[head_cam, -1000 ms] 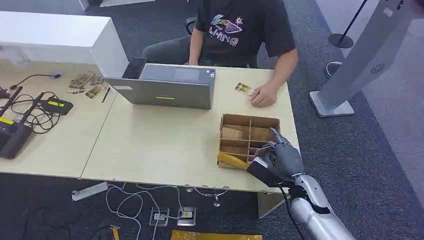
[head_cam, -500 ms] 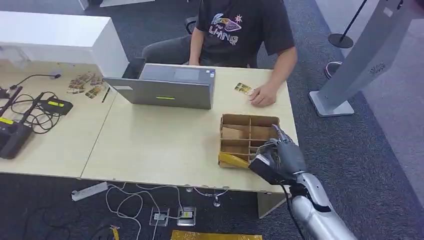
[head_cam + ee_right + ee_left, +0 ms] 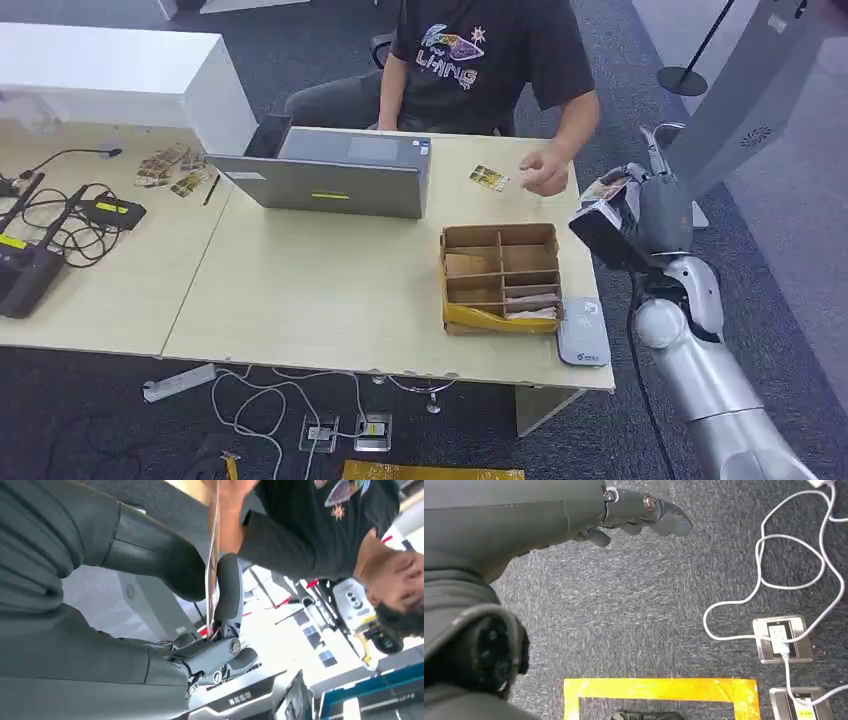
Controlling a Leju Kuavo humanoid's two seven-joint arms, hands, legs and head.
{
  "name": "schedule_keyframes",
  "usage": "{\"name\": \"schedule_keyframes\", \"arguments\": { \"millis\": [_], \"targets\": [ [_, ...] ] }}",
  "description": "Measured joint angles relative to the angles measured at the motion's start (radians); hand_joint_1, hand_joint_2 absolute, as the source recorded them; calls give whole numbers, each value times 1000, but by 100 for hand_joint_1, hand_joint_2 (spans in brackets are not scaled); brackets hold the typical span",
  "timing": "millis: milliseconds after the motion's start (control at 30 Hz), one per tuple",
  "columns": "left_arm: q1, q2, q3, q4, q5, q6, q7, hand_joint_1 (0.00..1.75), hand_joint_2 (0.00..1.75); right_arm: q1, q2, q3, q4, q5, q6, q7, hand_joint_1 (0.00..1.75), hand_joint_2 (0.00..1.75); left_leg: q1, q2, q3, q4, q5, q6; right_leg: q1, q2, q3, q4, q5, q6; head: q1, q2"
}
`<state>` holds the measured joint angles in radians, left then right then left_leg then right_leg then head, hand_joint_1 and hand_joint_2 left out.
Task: Pass the card to the sensor for recognition and then transmit it.
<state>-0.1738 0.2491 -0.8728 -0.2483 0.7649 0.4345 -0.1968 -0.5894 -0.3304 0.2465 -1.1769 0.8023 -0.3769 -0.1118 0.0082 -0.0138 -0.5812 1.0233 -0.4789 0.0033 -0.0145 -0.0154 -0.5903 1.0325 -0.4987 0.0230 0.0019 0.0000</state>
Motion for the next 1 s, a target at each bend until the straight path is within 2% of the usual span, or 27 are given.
{"name": "schedule_keyframes", "arguments": {
  "millis": [167, 500, 667, 867, 900, 933, 1000],
  "targets": [
    [0, 0, 0, 0, -11, 3, -13, 0, 0, -52, -7, -58, 30, -9, 9, -18, 175, 175, 0, 0, 0, 0, 0, 0, 0, 0, 0, 0, 0, 0, 0, 0],
    [-1, 0, 0, 0, -27, 3, -15, 0, 0, -108, -4, -70, 143, 19, 26, -28, 175, 175, 0, 0, 0, 0, 0, 0, 0, 0, 0, 0, 0, 0, 0, 0],
    [-2, 0, -1, 0, -42, 0, -18, 0, 0, -207, 6, -54, 310, 97, 27, -52, 175, 175, 0, 0, -1, 0, 0, 0, 0, 0, 0, 0, 0, 0, 0, 0],
    [-1, 0, -2, -2, -51, -5, -17, 0, 0, -291, 23, -14, 494, 151, 45, -20, 175, 175, 0, -1, 0, 0, 0, 0, 0, 0, 0, 0, 0, 0, 0, 0],
    [-1, 1, -2, -2, -50, -5, -15, 0, 0, -297, 24, -9, 518, 154, 46, -18, 161, 175, 0, -1, 0, 0, 0, 0, 0, 0, 0, 0, 0, 0, 0, 0],
    [-1, 1, -2, -2, -49, -1, -15, 0, 0, -300, 26, -4, 537, 156, 46, -17, 131, 175, 0, -1, 0, 0, 0, 0, 0, 0, 0, 0, 0, 0, 0, 0],
    [-1, -2, -2, -2, -44, 26, -19, 0, 0, -303, 28, 3, 572, 156, 45, -17, 131, 175, 0, -1, 0, 0, 0, 0, 0, 0, 0, 0, 0, 0, 0, 0]
  ]
}}
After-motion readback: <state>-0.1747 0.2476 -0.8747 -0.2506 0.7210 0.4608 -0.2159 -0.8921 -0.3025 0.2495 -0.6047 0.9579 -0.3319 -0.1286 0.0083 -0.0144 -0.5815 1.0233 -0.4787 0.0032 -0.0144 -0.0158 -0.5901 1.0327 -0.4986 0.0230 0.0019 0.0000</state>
